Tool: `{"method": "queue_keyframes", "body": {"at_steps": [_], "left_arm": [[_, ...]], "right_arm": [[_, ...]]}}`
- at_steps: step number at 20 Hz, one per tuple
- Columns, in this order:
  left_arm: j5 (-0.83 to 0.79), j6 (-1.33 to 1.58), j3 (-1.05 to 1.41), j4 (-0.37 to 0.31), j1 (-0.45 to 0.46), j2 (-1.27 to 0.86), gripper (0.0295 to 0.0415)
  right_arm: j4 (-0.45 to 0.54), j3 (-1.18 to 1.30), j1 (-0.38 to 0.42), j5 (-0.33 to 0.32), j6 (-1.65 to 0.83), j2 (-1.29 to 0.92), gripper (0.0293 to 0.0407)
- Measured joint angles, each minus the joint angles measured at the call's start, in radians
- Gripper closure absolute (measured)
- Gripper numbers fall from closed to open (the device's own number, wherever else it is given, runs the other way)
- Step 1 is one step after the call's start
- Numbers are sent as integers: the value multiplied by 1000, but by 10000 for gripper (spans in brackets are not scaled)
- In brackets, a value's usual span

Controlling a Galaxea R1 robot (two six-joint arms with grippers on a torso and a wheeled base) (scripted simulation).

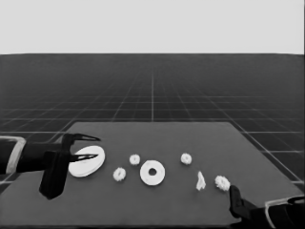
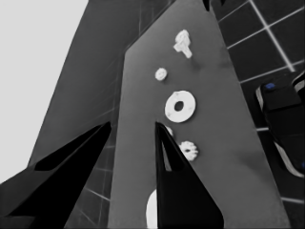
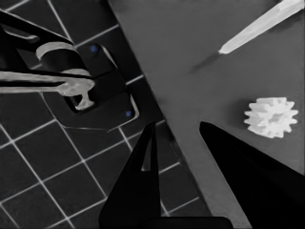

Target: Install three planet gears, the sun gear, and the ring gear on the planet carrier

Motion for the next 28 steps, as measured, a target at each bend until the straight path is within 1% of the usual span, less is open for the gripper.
{"method": "queue_keyframes", "body": {"at_steps": [1, 2, 3, 4, 5, 6, 7, 8, 9, 10, 11, 13, 14, 15, 16, 17, 19, 24, 26, 28], "left_arm": [[49, -3, 71, -73, 71, -3, 415], [30, -2, 43, -44, 45, -2, 414], [18, -1, 25, -26, 29, -1, 396], [11, -1, 15, -15, 20, -1, 364], [437, -486, 0, 470, 234, 235, 334], [887, -986, -134, 491, 321, 517, 313], [983, -1362, -341, 266, 330, 663, 308], [941, -1527, -518, 103, 333, 723, 314], [900, -1593, -641, 6, 338, 754, 320], [875, -1618, -723, -53, 342, 774, 324], [861, -1628, -776, -88, 345, 786, 325], [848, -1632, -830, -121, 348, 800, 326], [846, -1632, -844, -129, 349, 804, 326], [816, -1612, -888, -48, 431, 817, 326], [793, -1595, -927, -4, 489, 829, 326], [778, -1582, -955, 19, 519, 839, 326], [762, -1569, -985, 40, 545, 849, 326], [753, -1562, -1000, 49, 556, 854, 326], [753, -1562, -1001, 49, 557, 854, 397], [753, -1562, -1001, 50, 556, 854, 398]], "right_arm": [[76, 53, -54, 23, -3, 14, 407], [45, 29, -34, 14, -2, 8, 392], [26, 16, -22, 8, -1, 5, 363], [16, 8, -15, 4, -1, 3, 332], [9, 3, -11, 2, 0, 1, 320], [6, 1, -9, 1, 0, 1, 317], [3, -1, -7, 1, 0, 0, 316], [2, -2, -7, 0, 0, 0, 315], [1, -2, -6, 0, 0, 0, 315], [1, -2, -6, 0, 0, 0, 315], [1, -3, -6, 0, 0, 0, 315], [1, -3, -6, 0, 0, 0, 315], [1, -3, -6, 0, 0, 0, 315], [0, -3, -6, 0, 0, 0, 315], [0, -3, -6, 0, 0, 0, 315], [0, -3, -6, 0, 0, 0, 315], [0, -3, -6, 0, 0, 0, 315], [0, -3, -6, 0, 0, 0, 315], [0, -3, -6, 0, 0, 0, 315], [0, -3, -6, 0, 0, 0, 315]]}}
